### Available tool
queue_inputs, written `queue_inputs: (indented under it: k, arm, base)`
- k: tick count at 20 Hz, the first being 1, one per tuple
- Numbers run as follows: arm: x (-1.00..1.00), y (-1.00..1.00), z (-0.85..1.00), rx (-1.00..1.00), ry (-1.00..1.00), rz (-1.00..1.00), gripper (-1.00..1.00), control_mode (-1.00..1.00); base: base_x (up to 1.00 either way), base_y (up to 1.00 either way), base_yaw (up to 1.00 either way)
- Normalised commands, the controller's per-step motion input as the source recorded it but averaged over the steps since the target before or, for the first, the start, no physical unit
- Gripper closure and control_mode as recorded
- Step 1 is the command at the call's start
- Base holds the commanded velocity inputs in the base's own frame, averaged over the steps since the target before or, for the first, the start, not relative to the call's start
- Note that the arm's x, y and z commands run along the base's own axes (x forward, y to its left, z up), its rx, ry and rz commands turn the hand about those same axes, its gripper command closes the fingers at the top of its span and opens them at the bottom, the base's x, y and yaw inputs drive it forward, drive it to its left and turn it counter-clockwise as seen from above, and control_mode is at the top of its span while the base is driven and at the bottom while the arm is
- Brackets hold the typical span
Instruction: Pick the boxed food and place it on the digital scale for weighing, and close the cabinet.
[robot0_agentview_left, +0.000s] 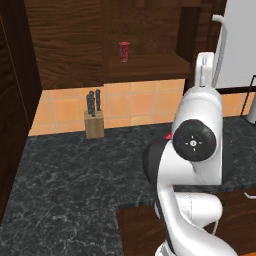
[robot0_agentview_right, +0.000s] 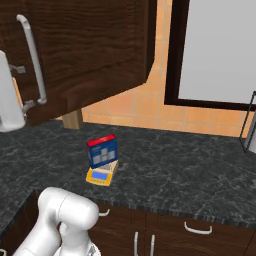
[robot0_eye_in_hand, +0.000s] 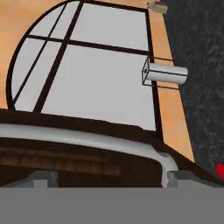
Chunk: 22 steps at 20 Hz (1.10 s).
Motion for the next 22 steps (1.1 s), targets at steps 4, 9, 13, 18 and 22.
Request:
queue_inputs:
  k: [4,9,13,18,22]
  arm:
    - [1.00,0.46,-0.20,0.00,0.08,0.15,-1.00,-1.00]
    - [0.99,0.38,-0.28,0.00,0.08,0.17,-1.00,-1.00]
    - [1.00,0.37,-0.30,0.00,0.05,0.16,-1.00,-1.00]
    - [1.00,0.21,-0.40,0.00,0.05,0.17,-1.00,-1.00]
    - [0.97,0.05,-0.47,-0.01,0.00,0.16,-1.00,-1.00]
  base:
    - [0.00,0.00,0.00]
    - [0.00,0.00,0.00]
    - [0.00,0.00,0.00]
    - [0.00,0.00,0.00]
    - [0.00,0.00,0.00]
